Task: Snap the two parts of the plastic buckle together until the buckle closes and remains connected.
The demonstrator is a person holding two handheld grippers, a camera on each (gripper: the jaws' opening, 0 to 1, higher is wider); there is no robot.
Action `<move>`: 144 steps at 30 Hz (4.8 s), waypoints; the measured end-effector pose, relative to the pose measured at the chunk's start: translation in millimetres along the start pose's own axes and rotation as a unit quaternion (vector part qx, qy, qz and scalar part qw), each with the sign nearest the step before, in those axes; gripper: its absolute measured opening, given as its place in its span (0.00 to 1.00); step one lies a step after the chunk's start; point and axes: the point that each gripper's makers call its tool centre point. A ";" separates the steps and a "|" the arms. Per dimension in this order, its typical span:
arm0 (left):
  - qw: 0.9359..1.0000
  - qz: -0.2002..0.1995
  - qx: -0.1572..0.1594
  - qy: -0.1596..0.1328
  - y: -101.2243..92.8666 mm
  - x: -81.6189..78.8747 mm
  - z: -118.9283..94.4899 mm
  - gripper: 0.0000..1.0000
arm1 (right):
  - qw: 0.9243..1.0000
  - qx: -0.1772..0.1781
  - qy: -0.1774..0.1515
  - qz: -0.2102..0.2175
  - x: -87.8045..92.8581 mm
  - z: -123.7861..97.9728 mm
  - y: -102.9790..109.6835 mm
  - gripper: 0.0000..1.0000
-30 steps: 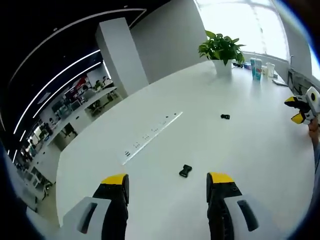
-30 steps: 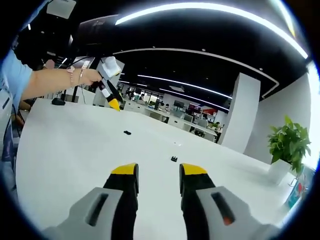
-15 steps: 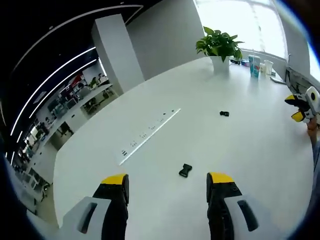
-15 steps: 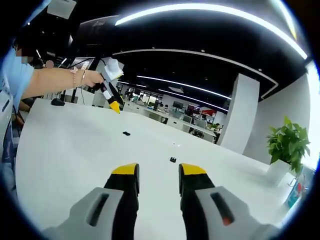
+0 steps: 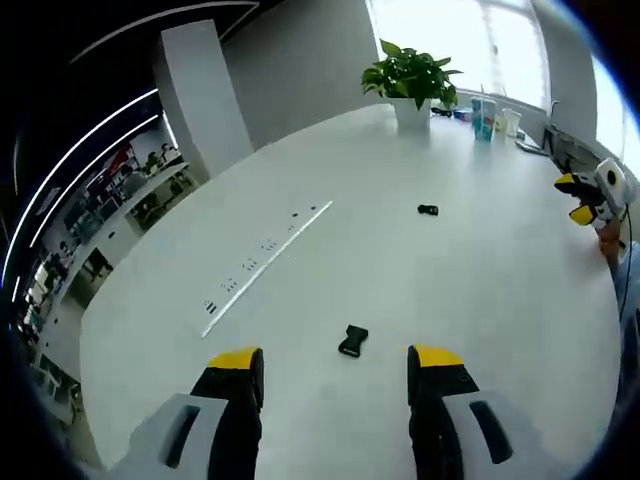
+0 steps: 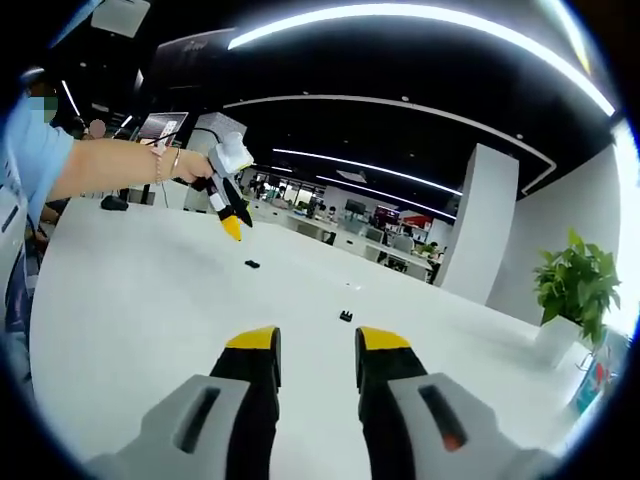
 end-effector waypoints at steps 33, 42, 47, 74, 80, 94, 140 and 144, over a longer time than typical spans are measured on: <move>0.995 0.054 0.069 0.044 -6.2 5.2 46.1 0.34 | 1.000 -0.003 -0.021 0.000 -7.9 -2.5 2.1 0.25; 0.991 0.065 0.086 0.072 -16.1 16.8 53.7 0.28 | 1.000 -0.006 -0.022 -0.002 -8.2 -1.0 4.7 0.25; 0.991 0.062 0.086 0.085 -11.8 17.6 55.9 0.27 | 1.000 -0.006 -0.022 0.002 -7.8 -1.1 3.2 0.25; 0.986 0.024 0.113 0.118 -21.1 17.3 55.3 0.10 | 1.000 -0.016 -0.004 0.010 -1.3 0.1 5.8 0.24; 0.987 0.014 0.111 0.118 -20.4 17.5 54.3 0.10 | 1.000 -0.018 -0.002 0.009 -1.5 -0.1 7.0 0.24; 0.985 0.017 0.105 0.137 -25.6 25.9 45.7 0.09 | 1.000 -0.020 0.009 0.010 3.4 1.8 7.4 0.24; 0.975 0.077 0.115 0.172 -75.7 107.4 -31.4 0.08 | 0.998 0.004 0.056 0.009 25.6 3.6 -5.8 0.23; 0.973 0.085 0.114 0.180 -79.7 112.1 -35.7 0.08 | 0.999 0.005 0.053 0.008 24.8 2.8 -6.5 0.23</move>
Point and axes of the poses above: the point that each gripper's makers call its tool centre point, and the gripper's own axes: z roughly forward along the fingers, y roughly to its left, x roughly out of its underside, and after that the axes turned 7 degrees about -z, right-handed
